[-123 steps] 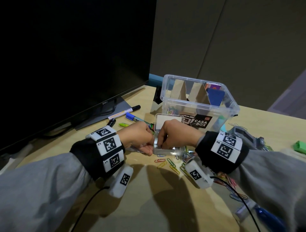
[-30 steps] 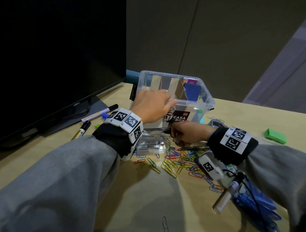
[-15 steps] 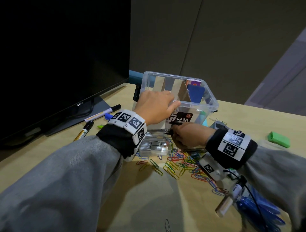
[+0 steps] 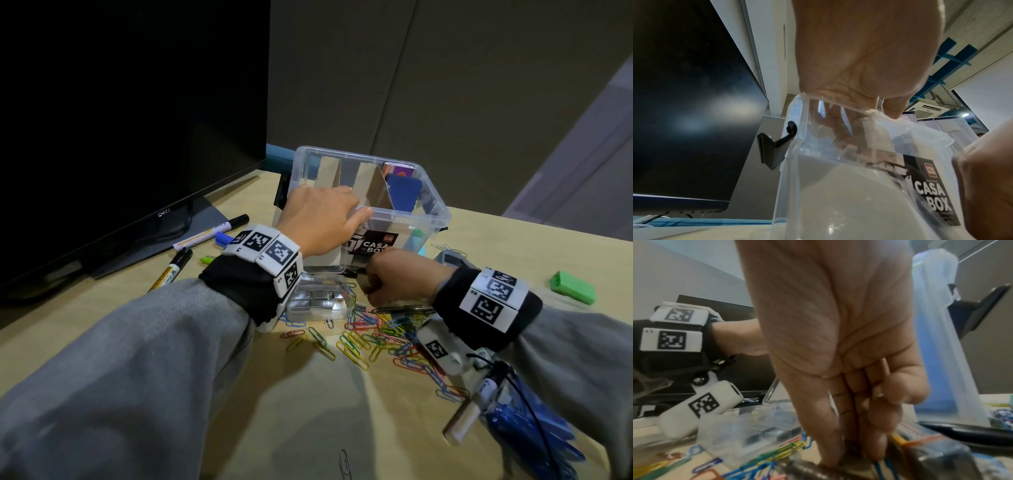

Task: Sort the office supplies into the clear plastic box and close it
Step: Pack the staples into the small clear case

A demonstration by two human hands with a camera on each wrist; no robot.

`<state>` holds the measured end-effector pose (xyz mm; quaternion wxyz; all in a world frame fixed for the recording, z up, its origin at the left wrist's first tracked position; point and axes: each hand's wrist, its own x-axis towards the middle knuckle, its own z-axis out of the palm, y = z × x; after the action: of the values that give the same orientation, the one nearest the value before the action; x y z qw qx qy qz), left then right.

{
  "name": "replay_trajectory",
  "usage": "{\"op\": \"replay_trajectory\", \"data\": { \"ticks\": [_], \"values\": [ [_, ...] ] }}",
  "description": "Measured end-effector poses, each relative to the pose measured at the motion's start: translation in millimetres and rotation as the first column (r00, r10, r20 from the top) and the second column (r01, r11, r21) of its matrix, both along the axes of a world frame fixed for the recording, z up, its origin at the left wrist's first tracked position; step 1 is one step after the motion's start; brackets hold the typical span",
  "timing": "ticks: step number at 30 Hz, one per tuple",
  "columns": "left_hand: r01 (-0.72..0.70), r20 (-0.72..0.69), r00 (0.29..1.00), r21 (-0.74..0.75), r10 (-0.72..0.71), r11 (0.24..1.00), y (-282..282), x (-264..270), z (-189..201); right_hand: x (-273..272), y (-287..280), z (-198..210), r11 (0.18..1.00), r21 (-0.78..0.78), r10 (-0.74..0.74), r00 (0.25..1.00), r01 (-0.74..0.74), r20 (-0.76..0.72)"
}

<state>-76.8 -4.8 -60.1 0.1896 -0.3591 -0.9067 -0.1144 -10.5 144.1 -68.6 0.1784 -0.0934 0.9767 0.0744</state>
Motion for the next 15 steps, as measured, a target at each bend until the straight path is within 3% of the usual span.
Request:
{"op": "replay_trajectory", "data": {
  "ticks": [8, 15],
  "values": [
    [-0.006, -0.013, 1.0, 0.001, 0.006, 1.0, 0.8, -1.5, -1.4, 5.8, -2.9, 3.8, 0.99, -0.121, 0.069, 0.997, -0.072, -0.03],
    [-0.007, -0.017, 1.0, 0.0, 0.007, 1.0, -0.1, -0.9, -1.2, 9.1, -8.6, -2.5, 0.991, -0.113, 0.071, 0.997, -0.071, -0.003]
  ]
}}
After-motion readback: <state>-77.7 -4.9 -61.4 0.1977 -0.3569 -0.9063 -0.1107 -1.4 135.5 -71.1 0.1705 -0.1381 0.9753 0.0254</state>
